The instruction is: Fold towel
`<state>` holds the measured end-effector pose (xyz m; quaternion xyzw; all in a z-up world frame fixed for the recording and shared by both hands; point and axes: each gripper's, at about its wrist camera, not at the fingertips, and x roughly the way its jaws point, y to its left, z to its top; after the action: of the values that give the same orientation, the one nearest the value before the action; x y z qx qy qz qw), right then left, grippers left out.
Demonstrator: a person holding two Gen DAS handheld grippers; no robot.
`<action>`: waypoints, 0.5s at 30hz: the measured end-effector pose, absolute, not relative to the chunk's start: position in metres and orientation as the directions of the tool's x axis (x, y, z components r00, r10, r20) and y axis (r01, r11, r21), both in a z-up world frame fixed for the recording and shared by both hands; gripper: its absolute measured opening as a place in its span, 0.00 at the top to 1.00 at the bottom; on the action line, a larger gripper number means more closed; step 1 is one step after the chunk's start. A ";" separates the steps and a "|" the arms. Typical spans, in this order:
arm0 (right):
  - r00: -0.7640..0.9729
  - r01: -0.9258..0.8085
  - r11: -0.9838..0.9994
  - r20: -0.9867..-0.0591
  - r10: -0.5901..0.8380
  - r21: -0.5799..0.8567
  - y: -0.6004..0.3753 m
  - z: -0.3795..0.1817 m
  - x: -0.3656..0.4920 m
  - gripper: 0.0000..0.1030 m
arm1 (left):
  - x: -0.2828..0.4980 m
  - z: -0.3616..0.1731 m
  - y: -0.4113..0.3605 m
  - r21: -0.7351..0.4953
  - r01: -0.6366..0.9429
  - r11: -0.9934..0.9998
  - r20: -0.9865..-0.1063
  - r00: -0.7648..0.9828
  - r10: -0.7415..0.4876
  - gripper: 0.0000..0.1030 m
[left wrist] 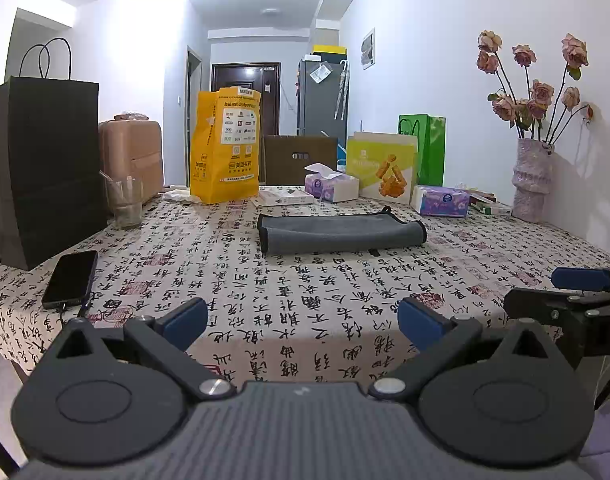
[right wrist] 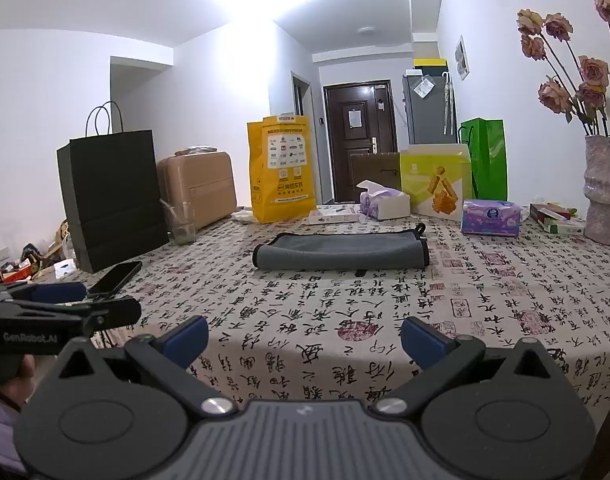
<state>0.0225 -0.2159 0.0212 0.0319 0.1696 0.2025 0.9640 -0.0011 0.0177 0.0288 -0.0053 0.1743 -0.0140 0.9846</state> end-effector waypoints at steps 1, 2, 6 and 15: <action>0.861 -0.378 0.916 -0.314 0.400 0.131 -0.216 0.021 0.023 0.00 | -0.002 0.029 0.018 -0.015 0.026 1.000 -0.343 0.939 -0.030 0.00; 0.861 -0.377 0.917 -0.314 0.400 0.132 -0.216 0.021 0.023 0.00 | -0.002 0.029 0.018 -0.015 0.026 1.000 -0.343 0.939 -0.029 0.00; 0.861 -0.377 0.917 -0.314 0.400 0.132 -0.216 0.021 0.023 0.00 | -0.003 0.029 0.017 -0.011 0.030 0.999 -0.340 0.940 -0.032 0.00; 0.861 -0.373 0.918 -0.318 0.397 0.135 -0.216 0.020 0.023 0.00 | -0.003 0.029 0.017 -0.010 0.032 0.999 -0.340 0.940 -0.033 0.00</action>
<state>0.0231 -0.2157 0.0204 0.0342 0.1719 0.1997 0.9641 -0.0026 0.0171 0.0287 -0.0021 0.1724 -0.0165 0.9849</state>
